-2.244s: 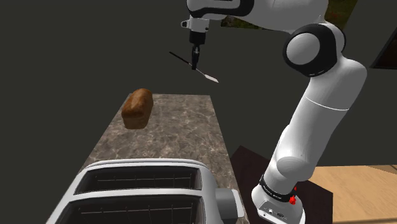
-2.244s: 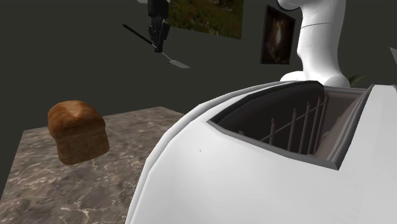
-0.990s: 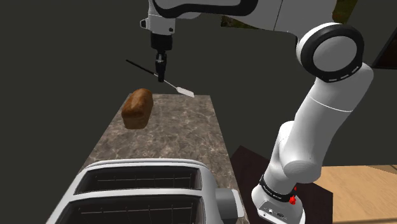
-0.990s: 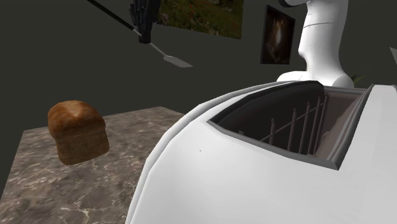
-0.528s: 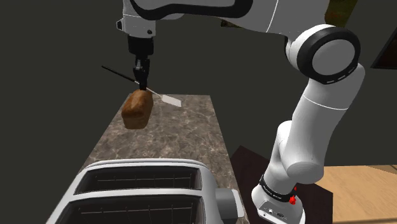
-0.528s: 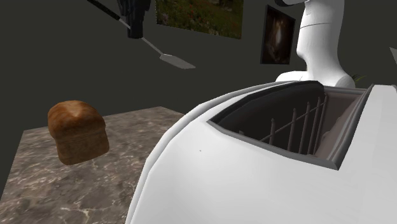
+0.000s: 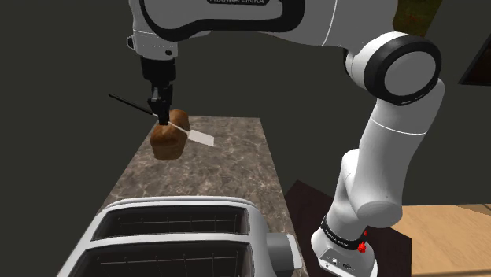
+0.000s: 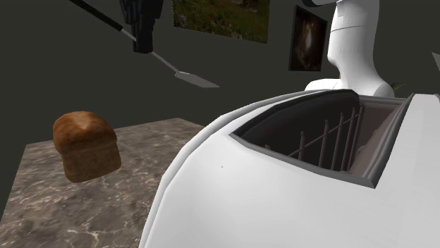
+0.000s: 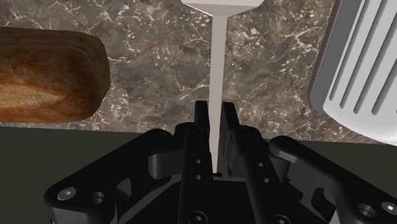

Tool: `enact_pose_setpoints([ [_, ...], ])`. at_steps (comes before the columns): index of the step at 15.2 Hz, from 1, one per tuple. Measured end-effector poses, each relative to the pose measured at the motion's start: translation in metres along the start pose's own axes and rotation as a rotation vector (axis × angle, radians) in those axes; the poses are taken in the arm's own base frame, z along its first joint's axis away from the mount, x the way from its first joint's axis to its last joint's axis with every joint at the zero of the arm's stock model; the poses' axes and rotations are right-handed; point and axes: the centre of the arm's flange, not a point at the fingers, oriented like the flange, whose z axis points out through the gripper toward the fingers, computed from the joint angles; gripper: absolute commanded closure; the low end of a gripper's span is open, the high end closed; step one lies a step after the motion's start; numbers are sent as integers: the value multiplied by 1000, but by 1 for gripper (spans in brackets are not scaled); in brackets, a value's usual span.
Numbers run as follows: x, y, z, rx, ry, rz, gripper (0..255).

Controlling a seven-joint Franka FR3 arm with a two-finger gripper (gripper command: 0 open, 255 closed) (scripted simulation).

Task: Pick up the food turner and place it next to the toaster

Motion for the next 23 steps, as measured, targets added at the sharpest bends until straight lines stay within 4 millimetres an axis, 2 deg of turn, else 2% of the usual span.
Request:
enact_pose_setpoints([
  [23,-8,-1,123,0,0,0,255],
])
